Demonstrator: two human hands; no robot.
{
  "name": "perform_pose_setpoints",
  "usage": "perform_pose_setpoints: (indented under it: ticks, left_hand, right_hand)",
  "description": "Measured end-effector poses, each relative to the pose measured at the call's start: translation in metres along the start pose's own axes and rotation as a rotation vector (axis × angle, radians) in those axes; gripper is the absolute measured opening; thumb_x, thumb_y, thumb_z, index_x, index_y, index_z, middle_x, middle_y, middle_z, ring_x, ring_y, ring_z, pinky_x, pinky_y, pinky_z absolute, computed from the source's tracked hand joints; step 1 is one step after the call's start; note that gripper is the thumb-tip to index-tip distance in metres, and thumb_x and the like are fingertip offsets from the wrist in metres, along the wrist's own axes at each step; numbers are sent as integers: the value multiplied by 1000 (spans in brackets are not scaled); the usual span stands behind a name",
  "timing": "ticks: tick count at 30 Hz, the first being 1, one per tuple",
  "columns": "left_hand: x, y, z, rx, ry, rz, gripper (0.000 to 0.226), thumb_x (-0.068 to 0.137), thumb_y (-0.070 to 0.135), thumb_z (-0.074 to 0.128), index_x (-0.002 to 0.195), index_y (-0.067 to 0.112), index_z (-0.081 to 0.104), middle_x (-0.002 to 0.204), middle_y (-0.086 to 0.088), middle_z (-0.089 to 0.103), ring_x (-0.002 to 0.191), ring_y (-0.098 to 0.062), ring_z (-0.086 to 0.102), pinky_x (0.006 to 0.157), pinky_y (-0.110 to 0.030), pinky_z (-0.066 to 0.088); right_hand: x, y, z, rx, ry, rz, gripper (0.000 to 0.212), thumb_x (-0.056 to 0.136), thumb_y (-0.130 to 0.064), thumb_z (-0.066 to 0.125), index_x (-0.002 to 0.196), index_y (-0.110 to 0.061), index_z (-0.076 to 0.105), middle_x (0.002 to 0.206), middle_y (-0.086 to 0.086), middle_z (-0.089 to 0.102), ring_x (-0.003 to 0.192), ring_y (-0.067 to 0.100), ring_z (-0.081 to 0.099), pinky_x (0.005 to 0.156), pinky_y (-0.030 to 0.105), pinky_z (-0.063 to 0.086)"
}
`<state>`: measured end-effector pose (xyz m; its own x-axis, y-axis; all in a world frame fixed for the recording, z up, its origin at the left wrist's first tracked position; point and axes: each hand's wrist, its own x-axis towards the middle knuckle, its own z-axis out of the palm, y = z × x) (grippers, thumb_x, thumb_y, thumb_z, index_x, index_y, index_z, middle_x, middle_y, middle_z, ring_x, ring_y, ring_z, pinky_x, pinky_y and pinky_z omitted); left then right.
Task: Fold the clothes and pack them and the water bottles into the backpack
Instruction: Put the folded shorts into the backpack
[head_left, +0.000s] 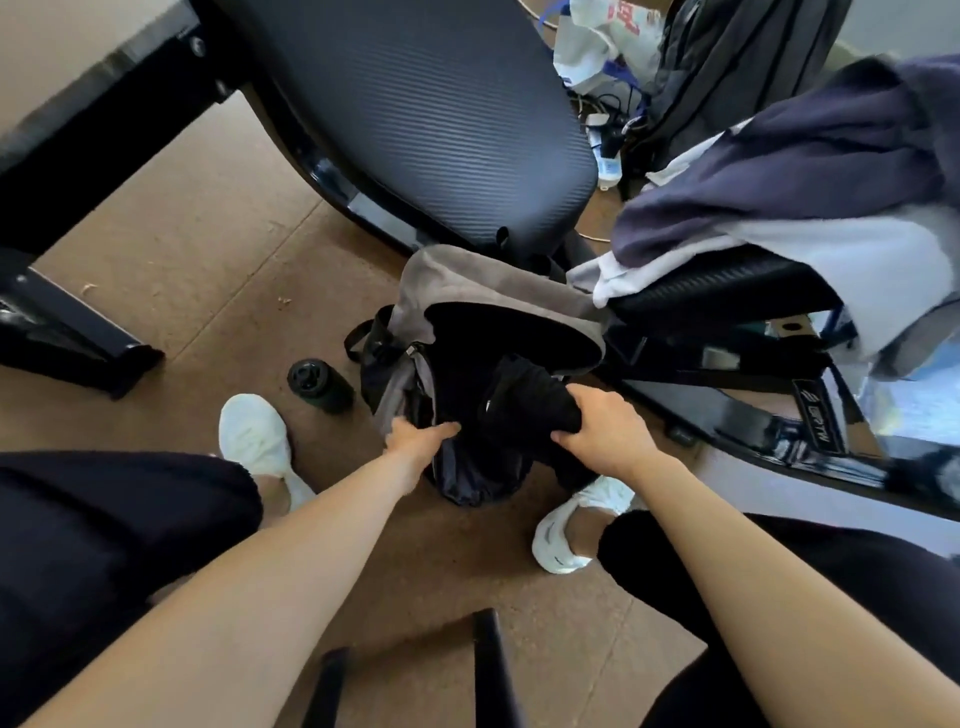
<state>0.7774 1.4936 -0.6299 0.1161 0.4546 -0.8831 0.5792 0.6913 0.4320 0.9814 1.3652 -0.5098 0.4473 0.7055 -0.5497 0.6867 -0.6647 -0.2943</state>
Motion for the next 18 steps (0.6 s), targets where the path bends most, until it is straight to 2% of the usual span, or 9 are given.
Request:
perform_pose_setpoints:
  ticks: [2,4,7,9,10,12,14,16,18]
  left_hand:
    - [18,-9,15,-31,-23,-83,127,72,46,90,161,17,5,165,-11,25,148,-36,32,117,-53,37]
    - [32,-17,25,-57,-48,-132,120,78,38,88,160,15,4,164,-12,24,148,-36,32,116,-50,38]
    - [34,-27,30,-117,-52,-47,66,98,9,65,153,17,30,153,-10,45,136,-32,48,105,-43,46]
    - [23,-30,27,-115,-52,71,51,103,0,49,145,28,43,137,4,57,129,-23,54,101,-38,49]
    - [13,-28,25,-105,-56,128,54,104,-1,45,147,31,43,132,11,58,127,-17,54,100,-34,48]
    - [-8,-22,21,-96,-44,218,63,105,0,43,158,31,31,134,16,53,125,-9,50,96,-26,45]
    - [-29,-10,21,-109,-30,261,68,105,0,43,162,29,20,142,12,48,129,-11,47,98,-25,41]
    - [-46,1,22,-136,-35,292,68,105,1,42,162,28,18,147,11,45,129,-10,50,99,-24,42]
    - [-55,10,20,-180,-35,293,66,105,4,43,163,27,19,155,10,41,135,-14,49,107,-29,43]
  right_hand:
    - [13,1,9,-21,8,-7,41,88,-33,73,126,-23,59,119,7,68,112,36,62,89,45,53]
    - [24,0,16,-36,18,-32,40,90,-31,72,126,-21,58,120,8,68,113,36,62,88,45,53]
    - [38,-4,28,-35,61,-59,42,90,-28,71,128,-18,58,118,8,69,112,36,63,84,44,53]
    - [47,-7,36,-40,105,-70,35,89,-27,72,119,-16,58,109,8,69,104,37,65,76,42,51]
    - [52,-10,39,-54,122,-74,33,88,-27,72,115,-15,57,106,9,69,101,37,65,72,41,48]
    - [61,-17,43,-94,146,-94,33,87,-26,72,113,-13,56,106,11,68,99,39,64,70,40,44]
    - [70,-25,43,-131,174,-119,34,87,-24,73,114,-11,57,107,12,67,100,39,64,70,40,45]
    - [81,-32,43,-179,216,-140,36,85,-22,75,114,-9,57,108,14,67,100,39,63,72,41,47]
    - [95,-37,43,-235,252,-179,38,80,-19,79,110,-8,59,105,15,68,98,40,65,74,41,49]
